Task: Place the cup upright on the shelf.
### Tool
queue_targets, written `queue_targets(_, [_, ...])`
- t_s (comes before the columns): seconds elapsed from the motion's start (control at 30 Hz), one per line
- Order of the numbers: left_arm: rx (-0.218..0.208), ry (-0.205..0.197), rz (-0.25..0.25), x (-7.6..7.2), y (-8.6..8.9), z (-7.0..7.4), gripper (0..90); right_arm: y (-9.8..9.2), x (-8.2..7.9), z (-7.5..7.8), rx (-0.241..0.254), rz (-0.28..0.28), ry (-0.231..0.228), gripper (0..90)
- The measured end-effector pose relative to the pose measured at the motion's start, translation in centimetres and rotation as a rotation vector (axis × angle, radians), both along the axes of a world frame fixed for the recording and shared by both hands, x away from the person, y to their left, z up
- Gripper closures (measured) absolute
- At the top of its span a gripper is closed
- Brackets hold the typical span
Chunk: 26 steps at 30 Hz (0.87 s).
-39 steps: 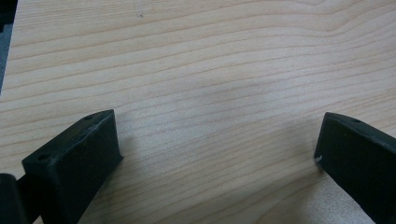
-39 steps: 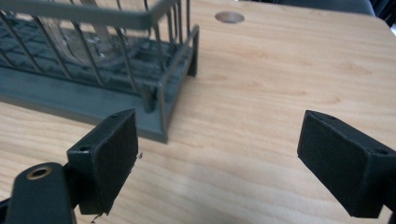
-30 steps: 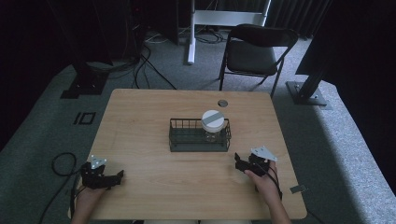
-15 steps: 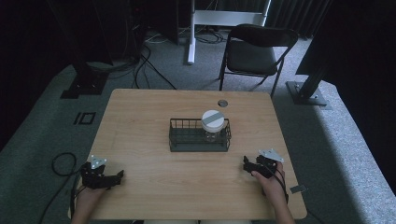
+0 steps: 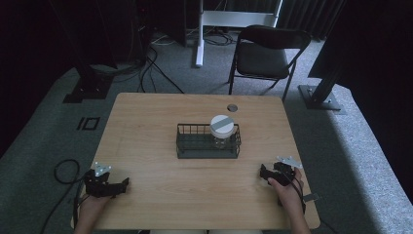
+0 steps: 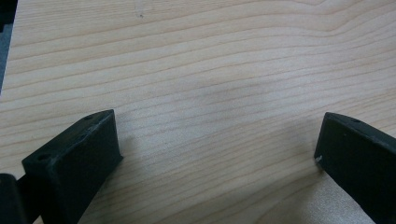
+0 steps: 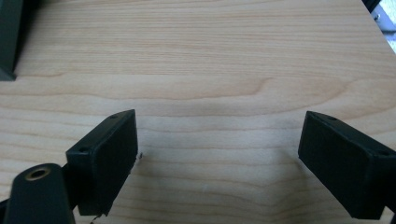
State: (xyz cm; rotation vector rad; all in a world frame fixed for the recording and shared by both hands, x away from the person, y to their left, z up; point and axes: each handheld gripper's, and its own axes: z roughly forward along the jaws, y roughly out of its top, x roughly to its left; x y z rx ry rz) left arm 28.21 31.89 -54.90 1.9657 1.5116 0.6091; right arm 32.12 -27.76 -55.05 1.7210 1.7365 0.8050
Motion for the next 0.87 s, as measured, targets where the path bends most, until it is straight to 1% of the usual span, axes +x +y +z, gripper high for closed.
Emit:
queue_targets(0.1, [0.0,0.0,0.0,0.0,0.0,0.0,0.2,-0.23,0.09,-0.09,0.015,0.002,0.026,11.4])
queue_targets(0.17, [0.0,0.0,0.0,0.0,0.0,0.0,0.2,-0.25,0.1,-0.1,0.017,0.005,0.029,11.4])
queue_targets(0.33, [0.0,0.0,0.0,0.0,0.0,0.0,0.2,-0.02,0.19,-0.13,-0.007,0.019,0.039,10.8])
queue_targets(0.87, [0.001,0.0,0.0,0.0,0.0,0.0,0.2,-0.01,0.2,-0.13,-0.008,0.02,0.039,10.7])
